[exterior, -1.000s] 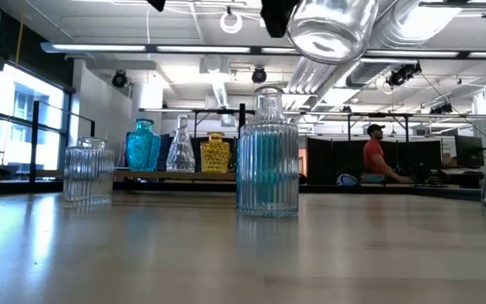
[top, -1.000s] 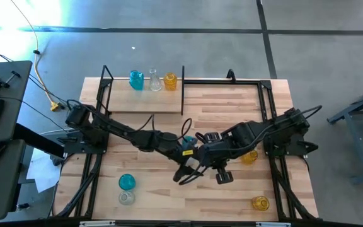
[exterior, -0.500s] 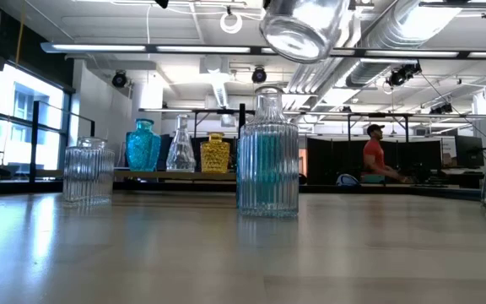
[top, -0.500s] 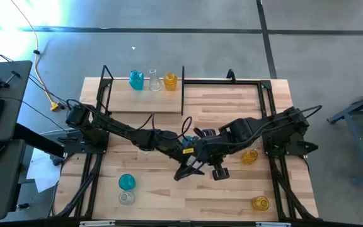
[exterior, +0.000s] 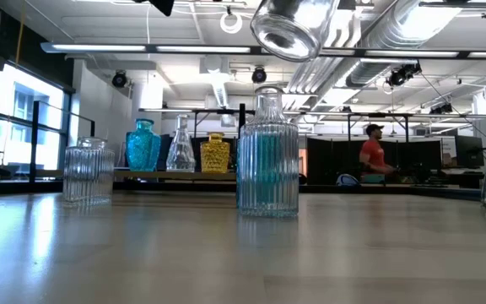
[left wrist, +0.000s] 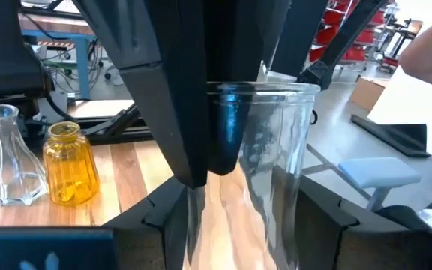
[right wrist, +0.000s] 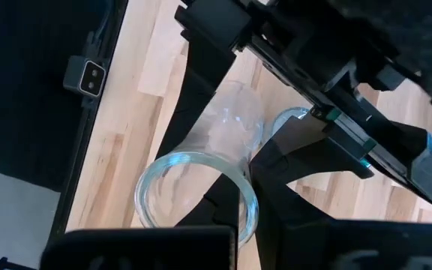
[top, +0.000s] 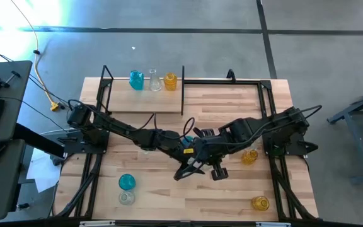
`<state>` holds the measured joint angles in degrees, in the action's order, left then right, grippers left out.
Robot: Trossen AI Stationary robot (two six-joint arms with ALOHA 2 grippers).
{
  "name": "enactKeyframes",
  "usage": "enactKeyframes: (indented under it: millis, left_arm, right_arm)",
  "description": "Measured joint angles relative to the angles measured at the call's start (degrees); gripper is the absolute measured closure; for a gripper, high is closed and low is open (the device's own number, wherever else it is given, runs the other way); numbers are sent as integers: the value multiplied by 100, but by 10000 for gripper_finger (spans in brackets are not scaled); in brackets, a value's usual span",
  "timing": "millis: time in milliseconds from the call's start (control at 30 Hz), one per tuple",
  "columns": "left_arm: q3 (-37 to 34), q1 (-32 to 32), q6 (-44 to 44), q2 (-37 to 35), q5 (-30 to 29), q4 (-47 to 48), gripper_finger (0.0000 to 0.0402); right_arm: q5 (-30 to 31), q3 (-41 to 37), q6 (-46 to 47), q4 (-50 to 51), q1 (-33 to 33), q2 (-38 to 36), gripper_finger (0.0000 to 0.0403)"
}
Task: Sort vases onto shelf
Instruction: Put the transparent vase on the shelf
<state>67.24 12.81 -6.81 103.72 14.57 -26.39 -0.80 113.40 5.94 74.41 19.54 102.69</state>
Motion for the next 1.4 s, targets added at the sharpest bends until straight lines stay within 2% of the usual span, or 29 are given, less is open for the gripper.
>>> enactKeyframes:
  millis: [333,433,667,767,933,1100,1167,1267,1400]
  left_arm:
    - [0,-25,70,-9,23,118,241]
    - [-4,-16,73,-9,65,224,241]
    - [-2,-43,155,-17,-173,333,241]
    - [-9,-69,257,-79,-342,437,241]
    - [-9,-80,538,-494,-856,864,241]
    - [-153,-80,849,-1113,-1328,1097,241]
    - [-284,-111,897,-1475,-1580,1228,241]
    - [-578,-141,903,-2059,-2023,1336,241]
    - [-1065,-161,969,-2952,-2806,1645,241]
  right_arm:
    - [77,-2,-101,-16,25,3,392]
    - [178,8,-129,-48,50,1,368]
    - [554,401,-47,54,46,3,286]
    - [1000,733,73,373,82,-6,274]
    - [1927,1382,109,1069,401,-10,299]
    - [2460,1629,33,1185,728,-28,374]
    - [2651,1518,1,1141,817,-67,395]
    - [2742,1257,4,1025,843,-157,389]
    - [2629,432,-294,206,768,-449,400]
